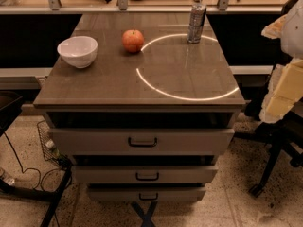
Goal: Open bottom drawer
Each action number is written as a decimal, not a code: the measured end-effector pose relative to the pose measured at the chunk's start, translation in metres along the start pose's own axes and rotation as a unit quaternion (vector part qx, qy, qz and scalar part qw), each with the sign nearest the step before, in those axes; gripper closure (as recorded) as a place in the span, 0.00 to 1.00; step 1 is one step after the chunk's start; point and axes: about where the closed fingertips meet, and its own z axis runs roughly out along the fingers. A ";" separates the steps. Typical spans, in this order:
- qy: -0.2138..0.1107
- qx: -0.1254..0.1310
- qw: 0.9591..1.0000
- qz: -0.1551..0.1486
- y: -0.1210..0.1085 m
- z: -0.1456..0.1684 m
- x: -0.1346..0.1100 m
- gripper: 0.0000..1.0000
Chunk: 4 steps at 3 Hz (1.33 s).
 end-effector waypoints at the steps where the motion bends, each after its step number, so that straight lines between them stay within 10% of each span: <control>1: -0.002 0.003 1.000 0.000 0.001 0.000 0.000 0.00; 4: -0.044 0.054 0.998 0.008 0.084 0.073 0.049 0.00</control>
Offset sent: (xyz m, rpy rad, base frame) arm -0.0234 -0.0038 -0.0904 0.0558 -0.0534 -0.0385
